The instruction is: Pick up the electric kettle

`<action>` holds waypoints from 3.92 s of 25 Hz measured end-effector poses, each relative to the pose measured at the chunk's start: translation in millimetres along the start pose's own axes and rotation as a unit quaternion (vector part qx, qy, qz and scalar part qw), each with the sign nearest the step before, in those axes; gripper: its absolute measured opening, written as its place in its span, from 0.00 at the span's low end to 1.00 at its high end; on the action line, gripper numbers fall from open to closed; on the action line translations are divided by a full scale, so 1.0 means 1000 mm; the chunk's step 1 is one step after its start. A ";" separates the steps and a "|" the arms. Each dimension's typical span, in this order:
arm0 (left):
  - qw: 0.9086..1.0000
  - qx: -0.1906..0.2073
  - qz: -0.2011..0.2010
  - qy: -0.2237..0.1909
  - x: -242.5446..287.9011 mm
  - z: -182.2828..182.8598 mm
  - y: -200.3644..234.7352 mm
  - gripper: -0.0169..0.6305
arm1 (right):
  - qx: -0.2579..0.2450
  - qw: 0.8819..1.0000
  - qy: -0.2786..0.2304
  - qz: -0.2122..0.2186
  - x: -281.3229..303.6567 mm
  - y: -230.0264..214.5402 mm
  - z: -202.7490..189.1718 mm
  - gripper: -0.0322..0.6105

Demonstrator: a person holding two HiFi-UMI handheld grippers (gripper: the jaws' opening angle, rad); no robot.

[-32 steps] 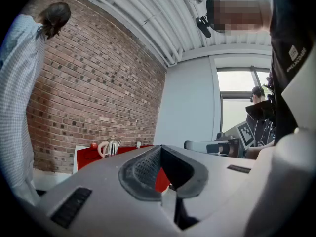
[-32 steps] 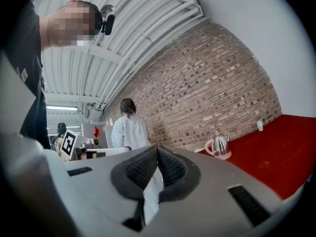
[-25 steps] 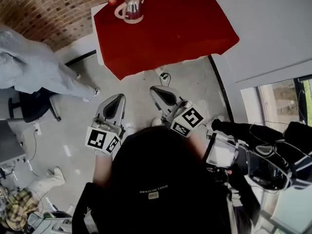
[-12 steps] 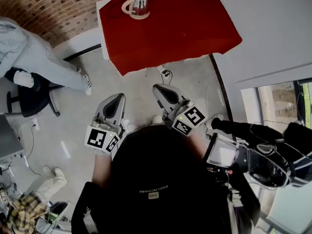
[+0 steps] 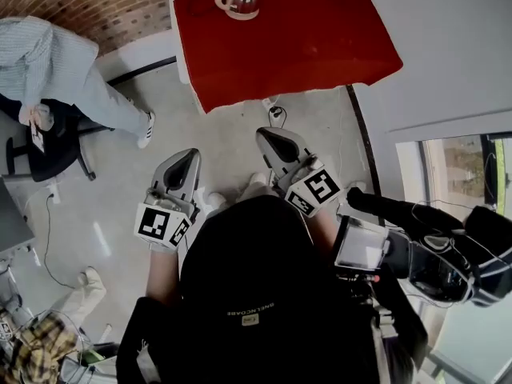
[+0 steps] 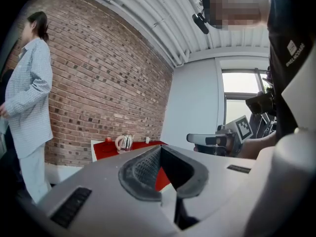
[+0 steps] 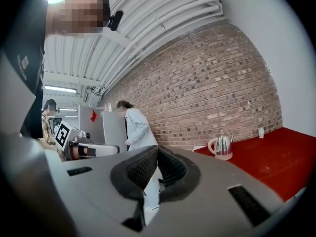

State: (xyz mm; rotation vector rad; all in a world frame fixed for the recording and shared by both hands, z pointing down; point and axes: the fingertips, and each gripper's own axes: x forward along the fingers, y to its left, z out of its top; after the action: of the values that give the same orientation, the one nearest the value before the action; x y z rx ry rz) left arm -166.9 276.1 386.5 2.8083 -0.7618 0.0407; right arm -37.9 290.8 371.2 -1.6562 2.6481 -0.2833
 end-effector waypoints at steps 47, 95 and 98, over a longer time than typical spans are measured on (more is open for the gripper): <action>0.995 -0.023 0.075 0.066 0.298 0.027 0.168 0.04 | 0.116 0.991 0.023 0.069 0.210 -0.296 0.016 0.07; 0.976 -0.042 0.194 0.090 0.254 0.022 0.287 0.04 | 0.129 0.986 0.109 0.015 0.413 -0.374 -0.105 0.56; 0.974 -0.047 0.201 0.092 0.246 0.018 0.291 0.04 | 0.133 0.985 0.109 0.002 0.424 -0.379 -0.110 0.58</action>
State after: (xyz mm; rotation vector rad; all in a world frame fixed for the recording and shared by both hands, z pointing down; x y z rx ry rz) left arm -101.4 -93.9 453.1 2.4732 -1.2339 0.3176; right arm 101.6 -232.0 577.2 -1.6167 2.6103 -0.8240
